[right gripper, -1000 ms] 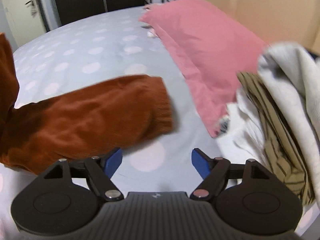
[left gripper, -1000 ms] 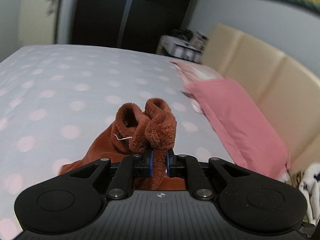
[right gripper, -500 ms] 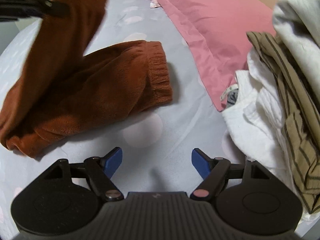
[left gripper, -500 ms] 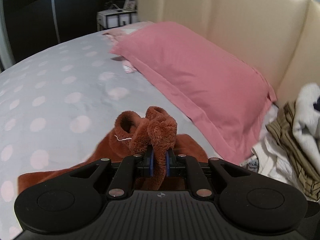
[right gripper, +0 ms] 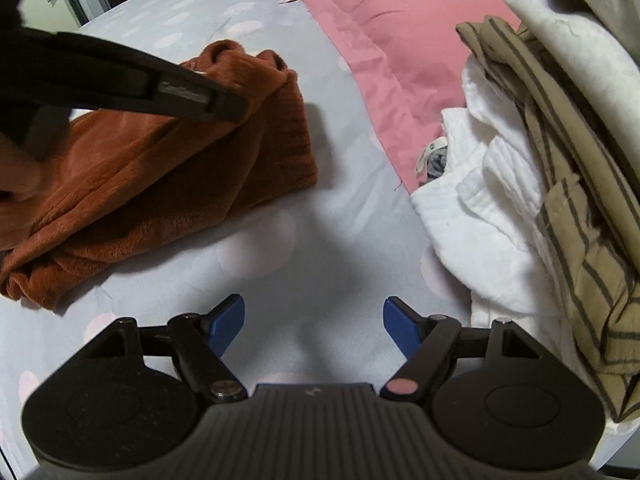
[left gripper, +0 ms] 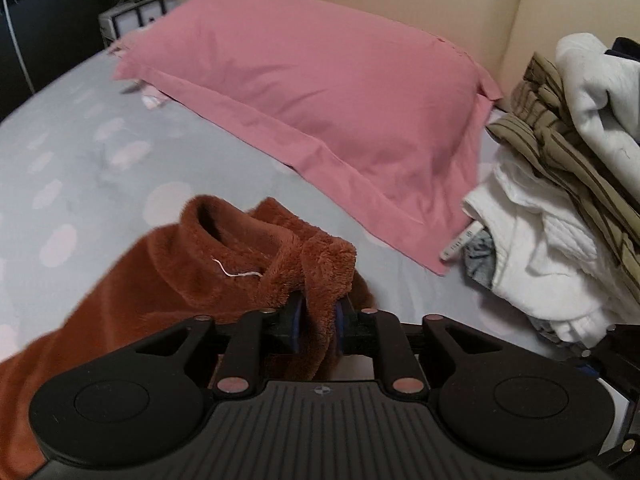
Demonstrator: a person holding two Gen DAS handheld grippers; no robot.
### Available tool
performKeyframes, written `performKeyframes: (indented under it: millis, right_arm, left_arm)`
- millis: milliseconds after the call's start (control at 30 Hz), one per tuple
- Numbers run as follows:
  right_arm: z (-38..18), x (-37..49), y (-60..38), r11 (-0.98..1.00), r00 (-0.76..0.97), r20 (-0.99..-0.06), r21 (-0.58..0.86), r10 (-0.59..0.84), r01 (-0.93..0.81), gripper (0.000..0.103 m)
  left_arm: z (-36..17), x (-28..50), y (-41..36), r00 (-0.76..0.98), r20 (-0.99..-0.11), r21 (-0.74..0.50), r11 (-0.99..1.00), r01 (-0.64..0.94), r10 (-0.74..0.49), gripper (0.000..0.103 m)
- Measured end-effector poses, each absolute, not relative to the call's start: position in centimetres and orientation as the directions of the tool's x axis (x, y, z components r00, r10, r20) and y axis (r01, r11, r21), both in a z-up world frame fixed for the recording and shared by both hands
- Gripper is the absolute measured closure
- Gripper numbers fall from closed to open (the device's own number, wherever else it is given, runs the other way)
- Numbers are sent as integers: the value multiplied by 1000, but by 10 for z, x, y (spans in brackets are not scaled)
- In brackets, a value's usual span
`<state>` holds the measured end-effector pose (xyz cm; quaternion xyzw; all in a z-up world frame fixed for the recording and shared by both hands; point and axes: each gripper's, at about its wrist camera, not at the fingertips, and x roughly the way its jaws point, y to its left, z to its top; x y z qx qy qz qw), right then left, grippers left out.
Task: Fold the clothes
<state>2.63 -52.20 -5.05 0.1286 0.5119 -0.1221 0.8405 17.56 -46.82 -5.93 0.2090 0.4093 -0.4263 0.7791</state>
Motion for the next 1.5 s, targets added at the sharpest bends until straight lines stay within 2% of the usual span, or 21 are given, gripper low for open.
performKeyframes:
  millis: [133, 167, 300, 567, 667, 800, 967, 1067, 1267, 1400, 1500]
  right_arm:
    - [-49, 26, -521, 939, 437, -896, 80, -81, 336, 24]
    - [-48, 26, -522, 938, 437, -896, 77, -84, 339, 24]
    - [-47, 26, -523, 934, 434, -894, 52, -114, 353, 24]
    - [-32, 25, -526, 918, 498, -852, 56, -161, 392, 24]
    - [-20, 26, -525, 916, 555, -814, 75, -172, 393, 27]
    - [-7, 36, -517, 925, 633, -756, 103, -166, 365, 41]
    - [8, 54, -503, 938, 722, -675, 134, -149, 319, 41]
    - [10, 73, -489, 955, 750, -644, 97, -153, 279, 42]
    - [4, 113, -462, 980, 770, -608, -76, -194, 186, 42]
    - [-16, 137, -458, 980, 728, -656, -118, -199, 162, 42]
    - [-32, 148, -460, 967, 670, -697, -185, -253, 174, 42]
  left_arm:
    - [-56, 171, -458, 252, -794, -88, 515, 853, -553, 62]
    - [-53, 170, -454, 236, -786, -109, 503, 858, -572, 60]
    - [-36, 162, -438, 189, -763, -154, 458, 876, -618, 59]
    - [-12, 162, -385, 250, -774, -83, 485, 871, -582, 59]
    - [-9, 169, -352, 303, -778, -42, 527, 849, -550, 59]
    - [-8, 178, -294, 386, -775, 4, 606, 795, -500, 58]
    - [-18, 181, -218, 478, -777, 87, 683, 725, -409, 57]
    - [-29, 181, -179, 494, -789, 99, 718, 689, -366, 55]
    - [-51, 173, -134, 497, -798, 98, 740, 666, -342, 50]
    - [-63, 168, -129, 496, -791, 98, 727, 680, -358, 50]
    - [-71, 166, -132, 493, -783, 92, 715, 693, -378, 50]
